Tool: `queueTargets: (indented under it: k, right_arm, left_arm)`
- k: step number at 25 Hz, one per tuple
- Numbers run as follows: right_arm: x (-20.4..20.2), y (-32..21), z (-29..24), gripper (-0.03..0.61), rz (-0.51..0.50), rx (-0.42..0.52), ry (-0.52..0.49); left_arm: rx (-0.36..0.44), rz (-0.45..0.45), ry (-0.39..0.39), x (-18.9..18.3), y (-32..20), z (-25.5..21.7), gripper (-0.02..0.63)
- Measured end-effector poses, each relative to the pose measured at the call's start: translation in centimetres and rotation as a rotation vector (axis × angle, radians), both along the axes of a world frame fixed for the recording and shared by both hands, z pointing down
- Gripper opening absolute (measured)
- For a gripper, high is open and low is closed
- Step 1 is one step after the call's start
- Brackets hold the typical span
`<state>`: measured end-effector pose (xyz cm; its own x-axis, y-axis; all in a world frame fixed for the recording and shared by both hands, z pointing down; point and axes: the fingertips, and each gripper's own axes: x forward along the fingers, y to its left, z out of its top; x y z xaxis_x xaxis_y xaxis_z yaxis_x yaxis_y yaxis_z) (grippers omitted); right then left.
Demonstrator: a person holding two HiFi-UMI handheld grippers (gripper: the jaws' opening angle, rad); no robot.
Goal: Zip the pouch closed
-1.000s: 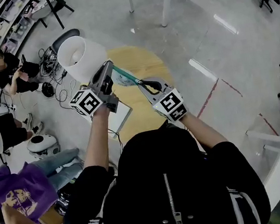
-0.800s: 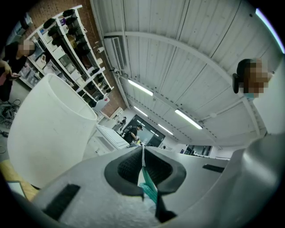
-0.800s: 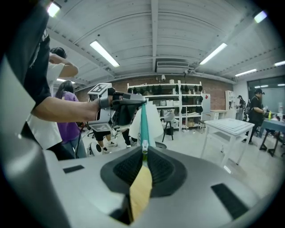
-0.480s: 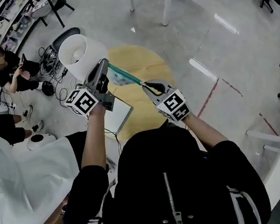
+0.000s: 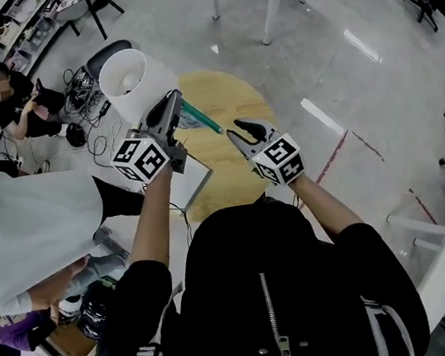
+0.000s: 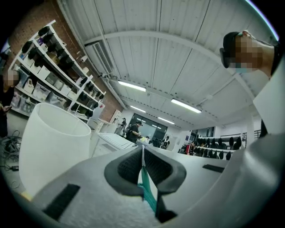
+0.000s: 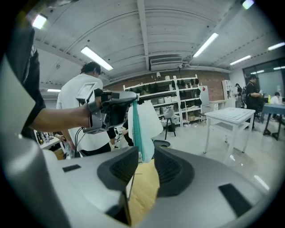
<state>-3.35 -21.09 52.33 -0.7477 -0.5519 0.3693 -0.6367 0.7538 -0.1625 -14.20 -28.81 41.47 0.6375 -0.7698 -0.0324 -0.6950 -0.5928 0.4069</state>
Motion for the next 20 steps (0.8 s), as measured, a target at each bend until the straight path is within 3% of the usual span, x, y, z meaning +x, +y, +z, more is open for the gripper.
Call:
queueTargets:
  k: [4, 10, 20]
  right_arm:
    - [1.1, -1.8, -1.3, 0.072, 0.065, -0.011, -0.029]
    - [3.1, -4.8, -4.7, 0.005, 0.18, 0.068, -0.048]
    - [4.0, -6.3, -9.1, 0.003, 0.213, 0.207, -0.055]
  left_arm:
    - [0.016, -0.03, -0.101, -0.3, 0.0, 0.7, 0.011]
    - [0.036, -0.046, -0.202, -0.7, 0.7, 1.8, 0.011]
    - [0.041, -0.054, -0.261, -1.3, 1.5, 3.0, 0.011]
